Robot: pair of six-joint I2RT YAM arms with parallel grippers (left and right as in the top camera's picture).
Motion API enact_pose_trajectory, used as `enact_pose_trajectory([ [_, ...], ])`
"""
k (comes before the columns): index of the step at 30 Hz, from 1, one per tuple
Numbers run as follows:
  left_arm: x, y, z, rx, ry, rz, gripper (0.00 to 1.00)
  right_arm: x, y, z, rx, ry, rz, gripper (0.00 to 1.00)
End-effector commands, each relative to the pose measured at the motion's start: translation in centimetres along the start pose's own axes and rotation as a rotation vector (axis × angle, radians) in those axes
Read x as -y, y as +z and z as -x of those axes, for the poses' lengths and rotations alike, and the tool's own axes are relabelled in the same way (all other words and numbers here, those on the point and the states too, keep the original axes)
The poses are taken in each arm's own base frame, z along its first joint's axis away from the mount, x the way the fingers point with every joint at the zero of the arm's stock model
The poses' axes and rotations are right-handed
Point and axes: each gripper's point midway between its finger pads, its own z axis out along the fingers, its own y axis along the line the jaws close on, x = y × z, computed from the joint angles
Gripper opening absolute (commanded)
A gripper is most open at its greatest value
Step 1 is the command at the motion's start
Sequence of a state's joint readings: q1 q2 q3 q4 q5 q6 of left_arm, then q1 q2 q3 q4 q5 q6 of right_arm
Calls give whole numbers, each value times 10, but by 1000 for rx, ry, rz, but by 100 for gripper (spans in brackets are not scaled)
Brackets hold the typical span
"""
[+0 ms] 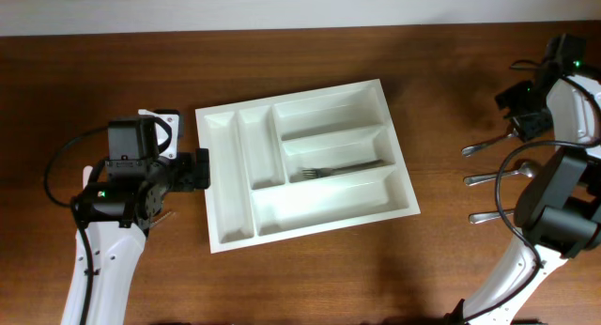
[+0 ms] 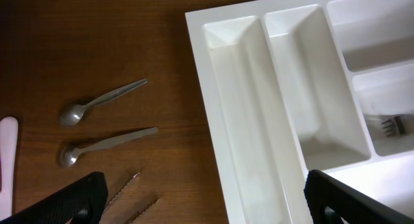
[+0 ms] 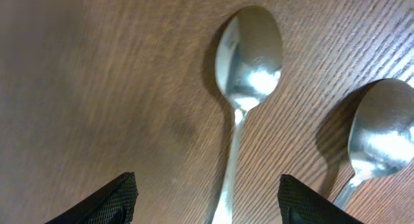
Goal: Pack container
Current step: 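Grasp the top silver spoon on the right with the right gripper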
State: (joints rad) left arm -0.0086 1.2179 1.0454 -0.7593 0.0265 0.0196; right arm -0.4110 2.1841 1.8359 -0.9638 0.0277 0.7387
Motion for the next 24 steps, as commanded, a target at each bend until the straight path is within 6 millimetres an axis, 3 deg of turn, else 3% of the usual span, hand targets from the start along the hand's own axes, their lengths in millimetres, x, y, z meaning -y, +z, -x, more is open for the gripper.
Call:
enact_pose_trajectory([
  [1,3,-5,8,21,23,-13,99,15,16,2,-7,32,-52,71],
  [17,3,-5,8,21,23,-13,99,30,56,-1,-53,50,-99,70],
  [24,3,-5,8,22,23,-13,99,29,58,2,-45,55,-93,52],
])
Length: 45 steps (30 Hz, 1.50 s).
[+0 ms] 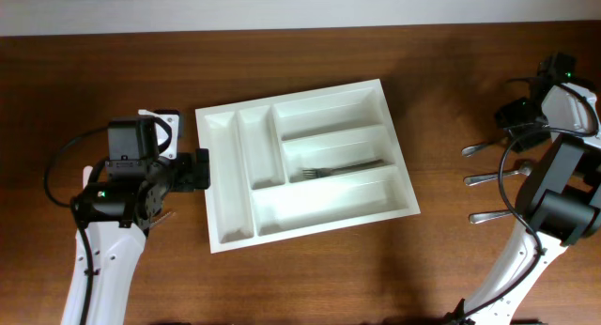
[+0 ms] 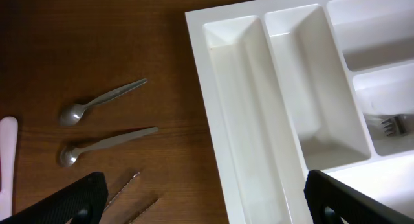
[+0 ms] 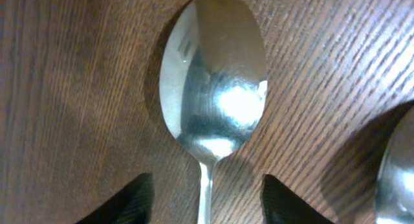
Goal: Pack container
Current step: 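Grasp the top silver spoon on the right with the right gripper, then carry the spoon with the right gripper into the tray's top compartment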
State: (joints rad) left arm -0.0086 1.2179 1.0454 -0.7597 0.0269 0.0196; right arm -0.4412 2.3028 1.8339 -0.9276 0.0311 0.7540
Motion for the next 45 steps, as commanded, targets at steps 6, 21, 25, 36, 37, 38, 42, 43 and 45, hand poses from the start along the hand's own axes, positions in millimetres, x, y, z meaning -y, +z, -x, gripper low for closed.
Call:
enact_pose_trajectory([
  [6,3,-5,9,22,22,-13,99,18,19,0,-20,20,-58,47],
  [21,5,-5,9,22,23,-25,99,24,30,-11,-68,-4,-90,14],
  [25,5,-5,9,23,24,-25,99,23,30,-11,-72,-25,-82,4],
  [36,5,-5,9,23,24,-24,99,-13,-10,5,-3,-244,2,4],
  [37,5,-5,9,23,24,-24,99,-25,-23,8,23,-292,28,4],
  [38,5,-5,9,23,24,-24,99,-36,-33,9,41,-334,54,4],
  [42,5,-5,9,22,24,-24,99,-100,-93,-1,135,-633,210,4],
  [43,5,-5,9,22,24,-24,99,-119,-111,-11,156,-744,254,4],
  [45,5,-5,9,22,24,-24,99,-148,-143,-39,191,-966,308,4],
])
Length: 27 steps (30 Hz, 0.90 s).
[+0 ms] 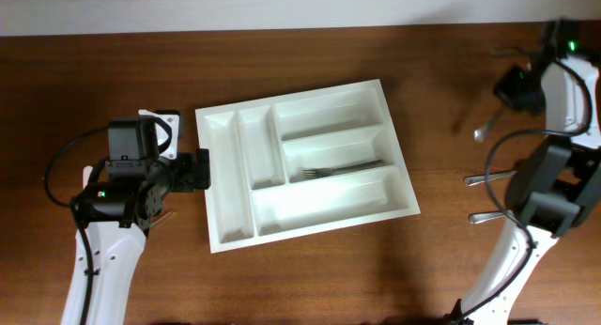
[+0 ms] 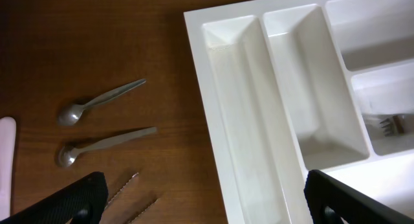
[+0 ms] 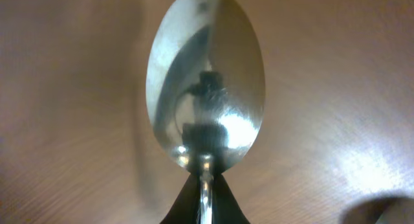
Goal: Pack container
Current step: 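Carry the spoon with the right gripper into the tray's top compartment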
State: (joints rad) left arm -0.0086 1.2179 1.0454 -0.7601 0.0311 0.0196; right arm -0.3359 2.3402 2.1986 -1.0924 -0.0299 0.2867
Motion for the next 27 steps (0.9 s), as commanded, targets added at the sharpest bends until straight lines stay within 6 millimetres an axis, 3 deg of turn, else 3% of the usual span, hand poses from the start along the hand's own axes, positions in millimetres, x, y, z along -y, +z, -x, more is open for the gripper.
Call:
enact_pose_trajectory([
  [1,5,-5,9,23,24,-20,99,-91,-63,2,108,-466,148,4],
  [2,5,-5,9,23,24,-20,99,-114,-75,-7,117,-593,163,4],
  [6,5,-5,9,23,24,-20,99,-175,-93,-49,113,-907,209,4],
  [7,5,-5,9,23,24,-20,99,-196,-95,-72,96,-1047,235,4],
  [11,5,-5,9,23,24,-20,99,-240,-101,-128,58,-1352,309,4],
  [13,5,-5,8,21,24,-20,99,-258,-107,-164,39,-1593,369,4],
  [19,5,-5,8,21,24,-20,99,-266,-117,-225,-35,-2008,493,4],
  [21,5,-5,8,21,24,-20,99,-265,-114,-236,-42,-2118,543,4],
  [27,5,-5,8,21,24,-20,99,-262,-84,-245,-86,-2138,555,4],
])
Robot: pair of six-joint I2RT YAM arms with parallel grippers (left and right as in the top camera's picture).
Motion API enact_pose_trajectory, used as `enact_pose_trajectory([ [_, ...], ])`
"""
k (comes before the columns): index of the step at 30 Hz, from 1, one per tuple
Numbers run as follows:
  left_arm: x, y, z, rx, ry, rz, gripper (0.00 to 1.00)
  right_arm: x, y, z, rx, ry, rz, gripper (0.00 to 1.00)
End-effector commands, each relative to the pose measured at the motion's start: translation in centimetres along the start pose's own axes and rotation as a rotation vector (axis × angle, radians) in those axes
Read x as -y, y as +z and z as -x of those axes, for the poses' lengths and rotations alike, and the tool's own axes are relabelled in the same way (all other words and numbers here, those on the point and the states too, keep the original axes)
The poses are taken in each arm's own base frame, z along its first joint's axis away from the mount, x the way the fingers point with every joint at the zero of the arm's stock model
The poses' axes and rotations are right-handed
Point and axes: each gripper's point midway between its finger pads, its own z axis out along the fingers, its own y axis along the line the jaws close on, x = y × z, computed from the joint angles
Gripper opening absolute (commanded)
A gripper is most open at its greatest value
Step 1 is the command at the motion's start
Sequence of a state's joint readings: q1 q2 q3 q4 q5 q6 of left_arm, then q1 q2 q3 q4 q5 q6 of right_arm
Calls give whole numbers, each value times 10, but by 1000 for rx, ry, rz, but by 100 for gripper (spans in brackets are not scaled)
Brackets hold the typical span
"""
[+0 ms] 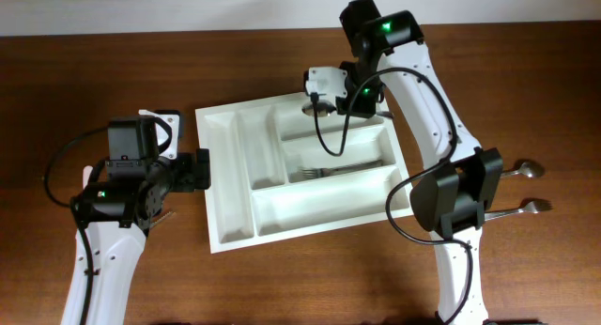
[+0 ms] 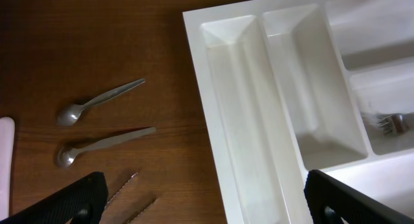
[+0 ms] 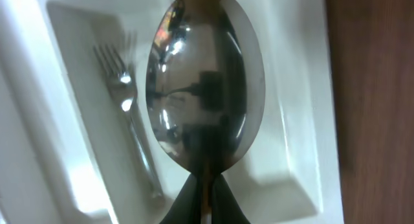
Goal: Pack container
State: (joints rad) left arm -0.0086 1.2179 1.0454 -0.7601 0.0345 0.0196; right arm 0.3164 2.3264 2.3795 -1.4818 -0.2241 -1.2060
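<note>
The white cutlery tray (image 1: 218, 233) lies mid-table with one fork (image 3: 132, 130) in its middle long compartment. My right gripper (image 3: 206, 208) is shut on the handle of a large steel spoon (image 3: 206, 81), holding it above the tray's back compartments; overhead the spoon (image 1: 313, 106) pokes out leftward from the right gripper (image 1: 349, 100). My left gripper (image 2: 204, 201) stands open beside the tray's left edge (image 2: 194, 68), nothing between its fingers (image 2: 71, 198).
Two large spoons (image 1: 518, 168) (image 1: 512, 210) lie on the table at the far right. Left of the tray are two small spoons (image 2: 100, 100) (image 2: 107, 145), two serrated knives (image 2: 121, 188) and a pink strip (image 2: 5, 166).
My right gripper, still shut on the spoon, has moved from above the table's far right back to over the back of the tray. The left arm has not moved.
My right gripper was open above three spoons at the far right. Then it stood low around the backmost spoon's handle. Then it was shut on that spoon, held off the table. Now the spoon hangs over the tray, with two spoons lying at the right.
</note>
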Motion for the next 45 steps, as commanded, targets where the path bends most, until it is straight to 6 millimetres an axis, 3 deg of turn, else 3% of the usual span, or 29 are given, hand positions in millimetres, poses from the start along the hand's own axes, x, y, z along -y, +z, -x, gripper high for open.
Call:
enact_pose_trajectory([
  [1,4,-5,8,21,24,-16,99,-1,14,1,27,-78,16,4],
  [6,4,-5,8,21,24,-17,99,0,33,0,26,-126,24,4],
  [12,4,-5,8,19,24,-17,99,15,37,6,54,-141,-31,4],
  [22,4,-5,8,19,24,-17,99,10,64,8,94,-129,35,9],
  [25,4,-5,8,19,24,-17,99,11,64,10,100,-129,33,16],
  [31,4,-5,8,19,23,-17,99,6,61,8,95,-120,48,14],
  [38,4,-5,8,18,24,-16,99,-22,47,-4,61,-79,152,16],
  [45,4,-5,5,8,23,-17,99,-31,22,-18,47,-4,172,15],
])
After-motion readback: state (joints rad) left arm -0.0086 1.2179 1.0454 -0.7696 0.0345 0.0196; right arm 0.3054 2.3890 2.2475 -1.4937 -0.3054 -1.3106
